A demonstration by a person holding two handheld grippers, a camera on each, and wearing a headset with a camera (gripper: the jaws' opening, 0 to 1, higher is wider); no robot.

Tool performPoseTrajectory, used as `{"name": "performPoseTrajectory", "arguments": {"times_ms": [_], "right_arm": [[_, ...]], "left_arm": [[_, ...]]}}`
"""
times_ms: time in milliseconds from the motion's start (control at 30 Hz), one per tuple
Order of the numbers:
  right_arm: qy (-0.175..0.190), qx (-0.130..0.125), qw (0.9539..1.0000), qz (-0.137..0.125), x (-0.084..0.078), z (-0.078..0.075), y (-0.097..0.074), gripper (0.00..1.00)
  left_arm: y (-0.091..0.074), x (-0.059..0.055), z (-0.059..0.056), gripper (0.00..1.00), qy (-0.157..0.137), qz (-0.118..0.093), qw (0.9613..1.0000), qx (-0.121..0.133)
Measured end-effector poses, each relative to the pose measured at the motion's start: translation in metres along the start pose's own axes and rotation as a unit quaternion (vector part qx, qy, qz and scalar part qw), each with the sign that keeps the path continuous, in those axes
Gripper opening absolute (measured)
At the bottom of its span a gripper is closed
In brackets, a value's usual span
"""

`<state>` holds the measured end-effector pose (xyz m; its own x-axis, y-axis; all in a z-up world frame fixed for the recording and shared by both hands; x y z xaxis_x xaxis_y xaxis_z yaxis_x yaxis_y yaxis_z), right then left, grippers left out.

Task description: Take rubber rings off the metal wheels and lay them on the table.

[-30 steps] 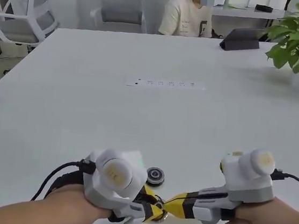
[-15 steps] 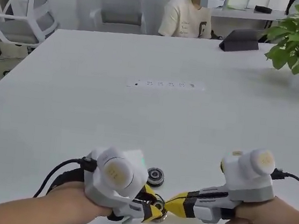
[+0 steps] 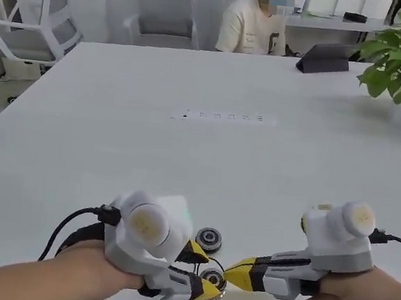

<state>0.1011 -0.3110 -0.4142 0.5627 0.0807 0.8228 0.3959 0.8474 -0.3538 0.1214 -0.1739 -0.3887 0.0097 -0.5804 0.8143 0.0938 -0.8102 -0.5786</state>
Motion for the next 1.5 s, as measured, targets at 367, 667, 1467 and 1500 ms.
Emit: {"name": "performPoseTrajectory", "arguments": {"times_ms": [367,667,1467,1500], "right_arm": [[-0.009,0.005,0.9999,-0.007,0.01,0.004,0.0,0.0],[-0.017,0.005,0.9998,-0.008,0.019,0.006,0.003,0.0],[-0.035,0.023,0.9991,0.003,0.037,0.013,0.033,0.0],[-0.034,0.023,0.9991,0.004,0.038,0.013,0.034,0.0]], "left_arm": [[-0.022,0.004,0.006,0.32,-0.021,-0.022,0.9994,0.015],[-0.036,0.002,0.008,0.4,-0.033,-0.031,0.9987,0.022],[-0.069,-0.009,0.017,0.5,-0.058,-0.053,0.9957,0.048],[-0.07,-0.01,0.017,0.51,-0.059,-0.052,0.9957,0.048]]}}
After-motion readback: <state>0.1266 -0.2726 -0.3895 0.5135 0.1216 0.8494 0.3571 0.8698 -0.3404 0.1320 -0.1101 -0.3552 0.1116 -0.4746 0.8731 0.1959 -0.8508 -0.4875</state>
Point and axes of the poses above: the centre of the closed fingertips' face, and the gripper's own axes: y roughly forward along the fingers, z roughly to its left, x roughly out of its top, the point moved 8 cm from there along -y, roughly backward along the fingers, and after that the axes turned 5 degrees about -z, right-handed, at the moved point
